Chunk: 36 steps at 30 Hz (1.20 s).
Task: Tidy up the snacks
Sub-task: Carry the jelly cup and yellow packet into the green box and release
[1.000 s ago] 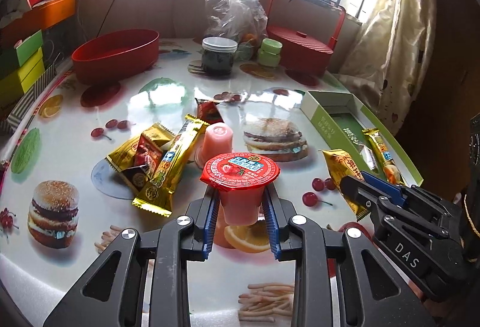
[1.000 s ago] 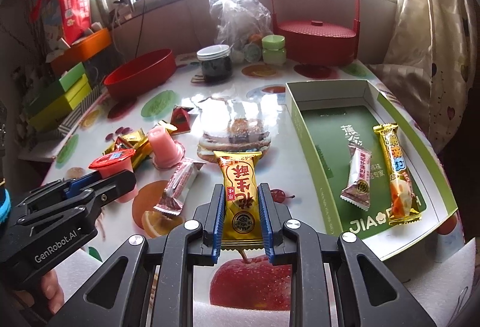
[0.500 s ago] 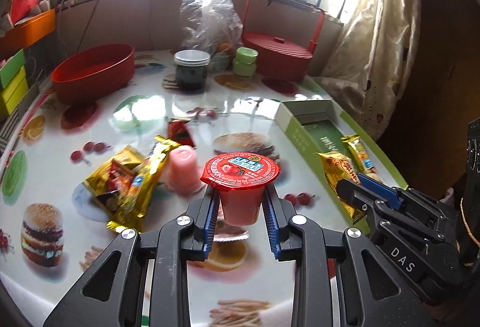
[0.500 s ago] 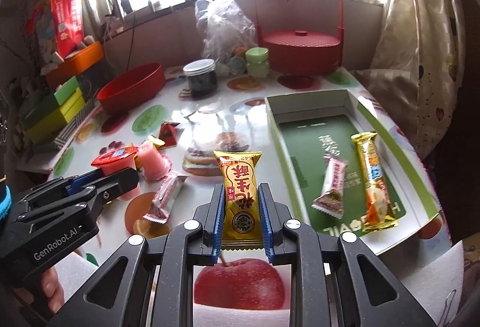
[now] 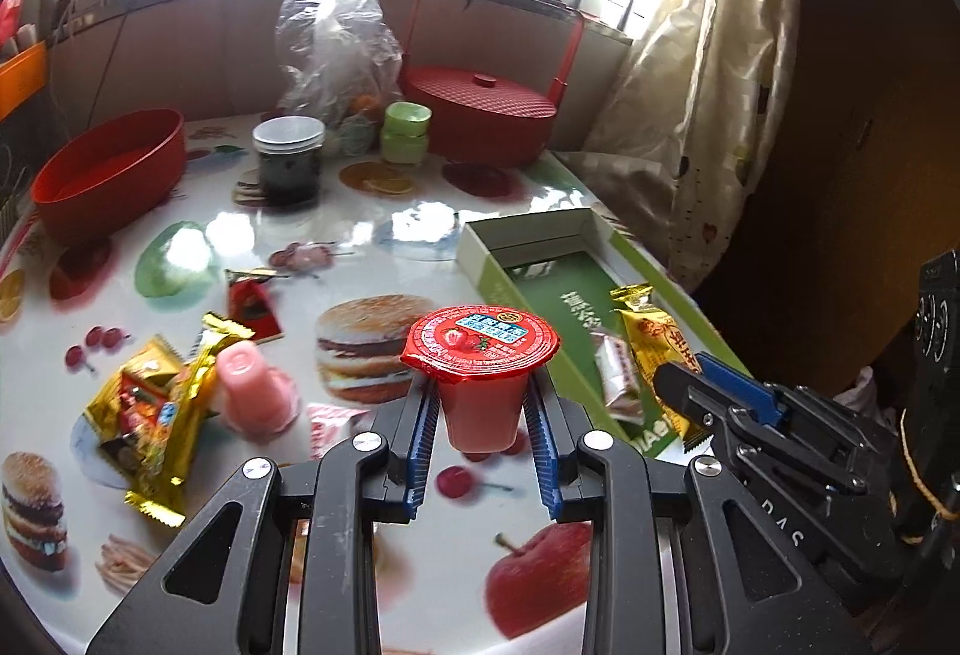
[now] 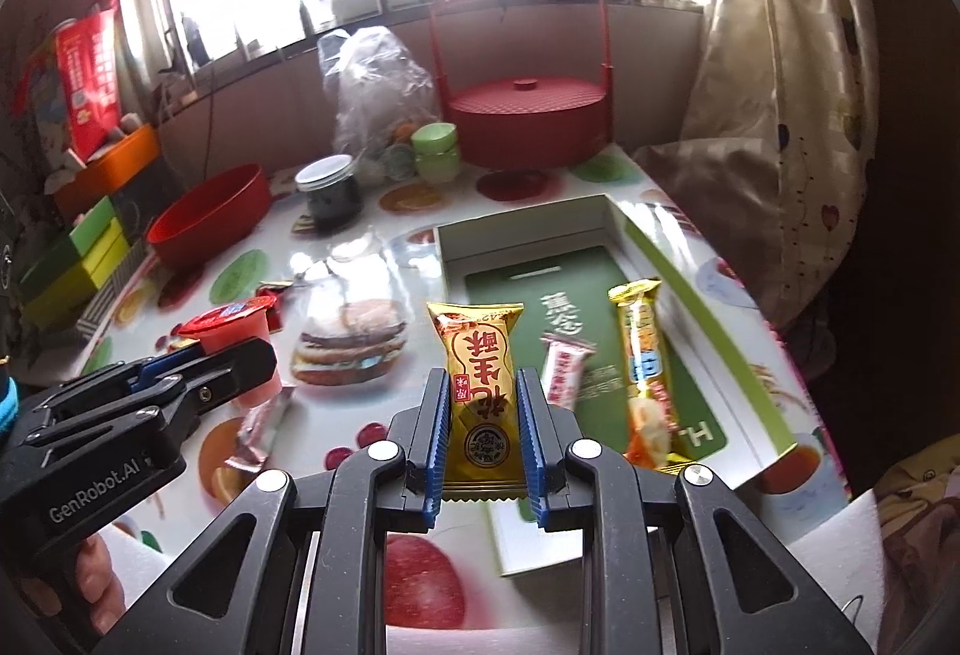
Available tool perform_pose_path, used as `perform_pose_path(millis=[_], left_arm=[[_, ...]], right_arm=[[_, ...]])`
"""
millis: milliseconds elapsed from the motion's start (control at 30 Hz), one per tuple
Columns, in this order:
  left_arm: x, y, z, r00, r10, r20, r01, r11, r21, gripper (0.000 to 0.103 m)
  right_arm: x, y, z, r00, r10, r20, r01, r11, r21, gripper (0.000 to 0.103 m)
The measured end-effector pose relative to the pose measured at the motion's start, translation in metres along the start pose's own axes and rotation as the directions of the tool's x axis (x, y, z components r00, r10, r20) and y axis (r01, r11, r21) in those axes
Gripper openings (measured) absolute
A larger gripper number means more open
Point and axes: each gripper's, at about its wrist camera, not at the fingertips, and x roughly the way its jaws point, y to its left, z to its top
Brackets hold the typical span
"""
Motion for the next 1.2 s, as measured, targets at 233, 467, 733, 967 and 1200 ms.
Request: perform_pose_path(millis=[233, 467, 733, 967, 1200], left_arm=[[0.016, -0.015, 0.006, 0.998, -0.047, -0.032, 0.048, 0.999, 0.012, 0.03], [0.03, -0.031, 0.011, 0.994, -0.09, -0.058, 0.091, 0.996, 0.018, 0.03], [0.053, -0.05, 0.014, 0.987, -0.128, -0.093, 0.13, 0.991, 0.023, 0.03], [0.074, -0.061, 0.01, 0.98, -0.142, -0.138, 0.147, 0.989, 0.03, 0.03], [0.086, -0.069, 0.006, 0.978, -0.127, -0.165, 0.137, 0.99, 0.045, 0.03]], right_arm=[[0.002, -0.017, 0.0, 0.999, -0.034, -0.01, 0.035, 0.999, 0.02, 0.021], [0.005, -0.038, 0.0, 0.997, -0.073, -0.016, 0.074, 0.996, 0.048, 0.021], [0.01, -0.058, 0.001, 0.994, -0.109, -0.03, 0.111, 0.991, 0.068, 0.021], [0.018, -0.072, -0.002, 0.989, -0.139, -0.051, 0.142, 0.987, 0.069, 0.021], [0.028, -0.082, -0.005, 0.985, -0.159, -0.068, 0.164, 0.984, 0.075, 0.021]])
